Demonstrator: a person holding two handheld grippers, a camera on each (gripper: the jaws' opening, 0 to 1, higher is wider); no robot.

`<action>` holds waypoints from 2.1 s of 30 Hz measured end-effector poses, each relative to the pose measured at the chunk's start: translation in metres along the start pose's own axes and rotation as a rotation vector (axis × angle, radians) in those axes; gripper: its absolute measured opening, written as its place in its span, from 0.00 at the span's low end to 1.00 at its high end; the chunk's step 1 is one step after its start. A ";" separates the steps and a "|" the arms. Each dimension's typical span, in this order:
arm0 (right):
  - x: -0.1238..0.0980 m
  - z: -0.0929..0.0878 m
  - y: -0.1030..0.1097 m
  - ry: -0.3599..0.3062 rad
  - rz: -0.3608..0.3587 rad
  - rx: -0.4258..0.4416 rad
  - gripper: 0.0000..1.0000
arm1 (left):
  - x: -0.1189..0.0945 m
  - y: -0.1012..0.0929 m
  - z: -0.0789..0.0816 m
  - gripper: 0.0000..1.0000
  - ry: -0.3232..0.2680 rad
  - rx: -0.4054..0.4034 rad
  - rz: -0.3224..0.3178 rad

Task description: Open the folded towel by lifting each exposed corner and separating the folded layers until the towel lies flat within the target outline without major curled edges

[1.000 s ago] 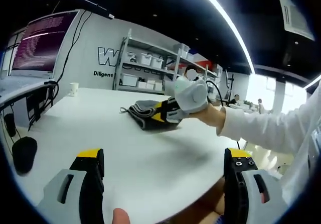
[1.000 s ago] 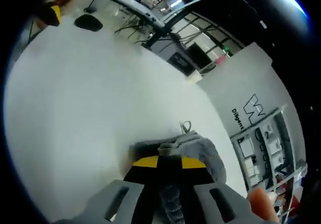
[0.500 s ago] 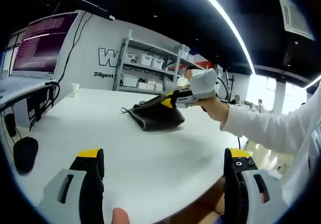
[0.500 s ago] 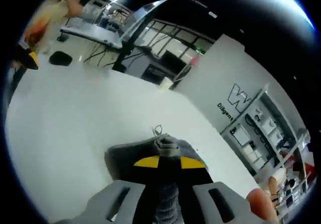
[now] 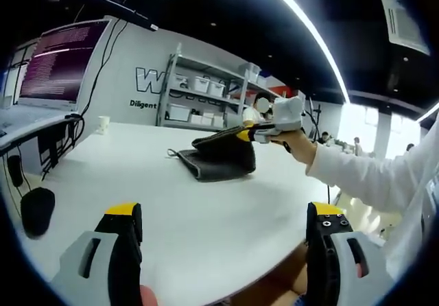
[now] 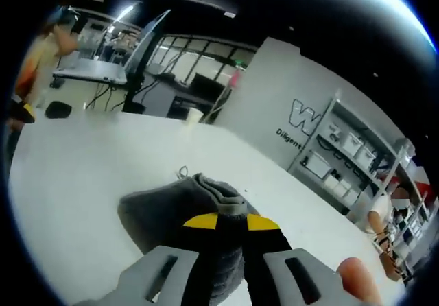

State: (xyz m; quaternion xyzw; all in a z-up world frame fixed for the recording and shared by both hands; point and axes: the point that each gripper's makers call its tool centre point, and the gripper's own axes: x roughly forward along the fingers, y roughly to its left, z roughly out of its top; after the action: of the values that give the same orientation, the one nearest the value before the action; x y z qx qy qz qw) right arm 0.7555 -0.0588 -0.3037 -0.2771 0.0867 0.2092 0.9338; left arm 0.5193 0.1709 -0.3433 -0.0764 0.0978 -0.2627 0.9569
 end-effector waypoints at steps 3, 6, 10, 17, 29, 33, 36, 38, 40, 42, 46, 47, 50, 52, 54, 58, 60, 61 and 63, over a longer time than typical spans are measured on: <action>-0.001 -0.005 -0.011 0.001 -0.015 0.026 0.06 | 0.000 -0.002 0.002 0.97 -0.011 -0.004 -0.007; -0.003 -0.008 -0.017 0.003 -0.026 0.038 0.06 | 0.000 -0.002 0.003 0.97 -0.014 -0.005 -0.007; -0.006 -0.015 -0.026 0.007 -0.044 0.048 0.06 | 0.001 -0.005 0.002 0.98 -0.010 0.004 -0.007; -0.013 -0.027 -0.045 0.020 -0.091 0.090 0.06 | -0.001 -0.007 0.003 0.98 -0.013 0.011 -0.008; -0.026 -0.071 -0.075 0.071 -0.181 0.288 0.06 | -0.001 -0.008 0.002 0.98 -0.009 0.014 -0.014; -0.031 -0.088 -0.081 0.077 -0.194 0.374 0.06 | 0.000 -0.009 0.002 0.98 -0.009 0.014 -0.018; -0.035 -0.100 -0.090 0.075 -0.220 0.434 0.06 | 0.001 -0.010 0.002 0.98 -0.005 0.017 -0.019; -0.037 -0.111 -0.096 0.083 -0.243 0.487 0.06 | 0.002 -0.011 0.001 0.98 -0.003 0.016 -0.022; -0.040 -0.120 -0.099 0.081 -0.255 0.559 0.06 | 0.002 -0.012 0.001 0.98 -0.001 0.018 -0.024; -0.042 -0.131 -0.102 0.085 -0.270 0.633 0.05 | 0.003 -0.012 0.001 0.98 0.000 0.019 -0.025; -0.047 -0.156 -0.101 0.119 -0.293 0.745 0.05 | 0.004 -0.012 0.000 0.98 0.006 0.019 -0.026; -0.047 -0.163 -0.101 0.126 -0.295 0.776 0.05 | 0.004 -0.013 0.000 0.98 0.008 0.019 -0.026; -0.048 -0.177 -0.097 0.142 -0.289 0.854 0.05 | 0.005 -0.013 0.000 0.98 0.010 0.020 -0.029; -0.049 -0.183 -0.095 0.141 -0.288 0.877 0.05 | 0.005 -0.013 0.000 0.98 0.012 0.021 -0.030; -0.050 -0.185 -0.093 0.142 -0.286 0.885 0.05 | 0.006 -0.014 0.000 0.98 0.014 0.023 -0.031; -0.050 -0.186 -0.090 0.148 -0.279 0.887 0.06 | 0.007 -0.016 -0.001 0.98 0.019 0.025 -0.035; -0.050 -0.187 -0.091 0.147 -0.275 0.886 0.06 | 0.008 -0.017 -0.001 0.98 0.023 0.025 -0.038; -0.050 -0.187 -0.091 0.148 -0.274 0.885 0.06 | 0.008 -0.018 -0.001 0.98 0.023 0.026 -0.039; -0.052 -0.188 -0.090 0.156 -0.275 0.863 0.07 | 0.008 -0.018 -0.001 0.98 0.024 0.028 -0.039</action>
State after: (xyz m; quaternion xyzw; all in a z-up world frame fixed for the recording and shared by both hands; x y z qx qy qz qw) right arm 0.7399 -0.2486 -0.4020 0.1132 0.1984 0.0067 0.9735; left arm 0.5173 0.1509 -0.3420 -0.0620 0.1040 -0.2834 0.9513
